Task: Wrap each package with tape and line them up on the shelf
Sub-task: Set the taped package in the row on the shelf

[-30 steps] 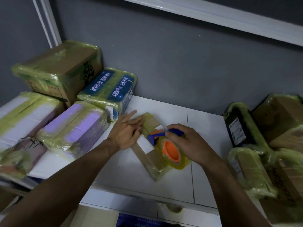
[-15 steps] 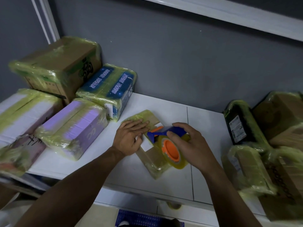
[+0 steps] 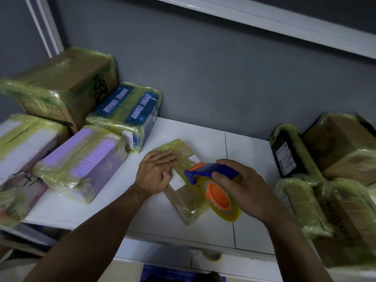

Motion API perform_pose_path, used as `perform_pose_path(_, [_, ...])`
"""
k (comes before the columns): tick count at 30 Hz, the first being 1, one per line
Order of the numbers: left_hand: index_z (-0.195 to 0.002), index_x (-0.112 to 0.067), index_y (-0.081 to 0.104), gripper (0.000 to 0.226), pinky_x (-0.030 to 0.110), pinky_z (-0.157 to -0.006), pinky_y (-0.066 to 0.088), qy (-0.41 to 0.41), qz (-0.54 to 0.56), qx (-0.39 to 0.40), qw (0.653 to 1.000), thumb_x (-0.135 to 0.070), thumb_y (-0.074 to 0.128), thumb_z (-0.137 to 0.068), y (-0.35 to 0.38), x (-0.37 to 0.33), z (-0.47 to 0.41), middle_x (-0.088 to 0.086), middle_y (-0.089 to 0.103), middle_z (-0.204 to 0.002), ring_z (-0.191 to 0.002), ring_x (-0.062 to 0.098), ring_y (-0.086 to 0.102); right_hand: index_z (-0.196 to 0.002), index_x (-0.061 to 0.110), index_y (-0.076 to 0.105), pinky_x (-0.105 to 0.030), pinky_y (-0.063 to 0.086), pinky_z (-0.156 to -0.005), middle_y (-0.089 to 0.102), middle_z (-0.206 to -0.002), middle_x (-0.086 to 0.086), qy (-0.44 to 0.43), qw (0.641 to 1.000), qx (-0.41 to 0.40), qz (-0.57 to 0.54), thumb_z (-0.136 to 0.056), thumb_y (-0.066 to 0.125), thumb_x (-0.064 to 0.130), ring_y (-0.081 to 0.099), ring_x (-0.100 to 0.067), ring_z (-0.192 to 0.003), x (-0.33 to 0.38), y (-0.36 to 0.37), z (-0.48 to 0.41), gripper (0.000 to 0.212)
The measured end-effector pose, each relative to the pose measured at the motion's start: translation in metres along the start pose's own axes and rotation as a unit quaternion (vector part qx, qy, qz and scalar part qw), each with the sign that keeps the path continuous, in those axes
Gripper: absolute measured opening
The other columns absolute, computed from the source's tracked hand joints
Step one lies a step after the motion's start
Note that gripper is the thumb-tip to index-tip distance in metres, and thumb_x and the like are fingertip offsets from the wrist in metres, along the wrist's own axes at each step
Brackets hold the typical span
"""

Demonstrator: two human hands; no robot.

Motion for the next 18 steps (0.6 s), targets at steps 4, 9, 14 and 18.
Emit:
perform_pose_path(4, [-0.118, -0.021, 0.077, 0.047, 0.034, -0.105, 0.039, 0.006, -0.013, 0.009, 1.000, -0.024, 0.037, -0.094, -0.002, 0.000, -0.008, -0.007, 0.065, -0.135, -0.131, 0.014, 0.057, -0.105, 0.079, 0.048, -0.015, 0.047, -0.073, 0.051, -0.104, 0.054, 0.010, 1.000, 0.008, 0.005, -0.089, 0.057, 0.067, 0.056, 0.018, -0.097, -0.003, 0.008, -0.003, 0.021])
perform_pose_path(9, [-0.139, -0.021, 0.062, 0.054, 0.037, -0.116, 0.031, 0.009, -0.061, 0.084, 0.995, -0.035, 0.025, -0.102, 0.001, 0.001, -0.016, -0.007, 0.052, -0.150, -0.144, 0.018, 0.044, -0.110, 0.075, 0.048, -0.016, 0.049, -0.074, 0.059, -0.110, 0.035, 0.023, 1.000, 0.009, -0.004, -0.079, 0.052, 0.078, 0.060, 0.004, -0.100, -0.007, 0.012, -0.014, 0.031])
perform_pose_path(14, [-0.147, -0.024, 0.054, 0.051, 0.041, -0.118, 0.028, 0.046, -0.044, 0.088, 0.994, -0.034, 0.030, -0.103, 0.014, -0.018, -0.006, -0.008, 0.055, -0.148, -0.145, 0.018, 0.042, -0.138, 0.061, 0.043, -0.038, 0.056, -0.099, 0.057, -0.135, 0.016, 0.027, 0.999, 0.004, -0.028, -0.075, 0.046, 0.088, 0.059, -0.009, -0.118, -0.014, 0.014, -0.016, 0.069])
perform_pose_path(18, [-0.131, -0.022, 0.070, 0.046, 0.036, -0.113, 0.032, 0.012, 0.004, 0.006, 1.000, -0.029, 0.035, -0.101, 0.015, -0.020, -0.001, -0.010, 0.064, -0.136, -0.135, 0.015, 0.053, -0.137, 0.063, 0.037, -0.015, 0.053, -0.082, 0.058, -0.119, 0.034, 0.017, 0.999, -0.009, -0.033, -0.067, 0.051, 0.095, 0.060, 0.004, -0.110, -0.009, 0.014, -0.006, 0.079])
Point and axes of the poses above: each hand's wrist, its own z-axis away from the middle knuckle, its own y-axis out of the palm, x = y × z, the point moved 6 cm from there along -z, towards the middle knuckle
